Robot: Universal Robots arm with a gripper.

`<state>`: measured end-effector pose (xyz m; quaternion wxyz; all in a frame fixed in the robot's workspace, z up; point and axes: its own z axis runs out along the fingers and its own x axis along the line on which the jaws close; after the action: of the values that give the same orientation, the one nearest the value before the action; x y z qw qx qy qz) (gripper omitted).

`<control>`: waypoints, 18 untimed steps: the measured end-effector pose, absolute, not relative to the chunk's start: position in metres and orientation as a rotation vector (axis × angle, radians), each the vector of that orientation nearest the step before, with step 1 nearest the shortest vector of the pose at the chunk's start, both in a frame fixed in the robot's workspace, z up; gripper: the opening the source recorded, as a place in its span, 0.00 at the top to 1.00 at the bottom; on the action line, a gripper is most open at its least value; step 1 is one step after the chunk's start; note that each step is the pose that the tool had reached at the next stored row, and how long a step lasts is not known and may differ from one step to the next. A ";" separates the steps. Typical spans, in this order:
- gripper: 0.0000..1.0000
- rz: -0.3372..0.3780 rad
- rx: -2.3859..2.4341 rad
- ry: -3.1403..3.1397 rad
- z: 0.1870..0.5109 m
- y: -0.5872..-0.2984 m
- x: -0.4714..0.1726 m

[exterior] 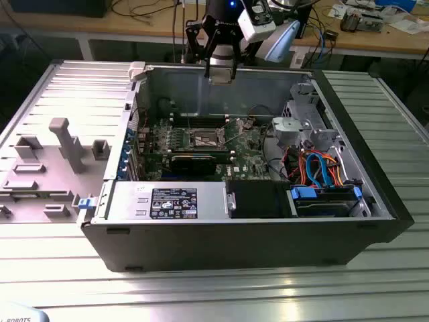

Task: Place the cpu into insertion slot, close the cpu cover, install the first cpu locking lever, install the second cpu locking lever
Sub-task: 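Place the cpu into insertion slot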

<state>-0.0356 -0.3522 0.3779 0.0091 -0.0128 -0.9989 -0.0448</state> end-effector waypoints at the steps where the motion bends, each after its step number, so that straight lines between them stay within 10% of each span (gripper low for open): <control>1: 0.46 -0.140 -0.040 -3.120 0.378 -0.352 -0.036; 18: 0.46 -0.142 -0.223 -3.117 0.377 -0.354 -0.036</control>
<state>-0.0356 -0.3545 0.3768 0.0065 -0.0714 -0.9964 -0.0453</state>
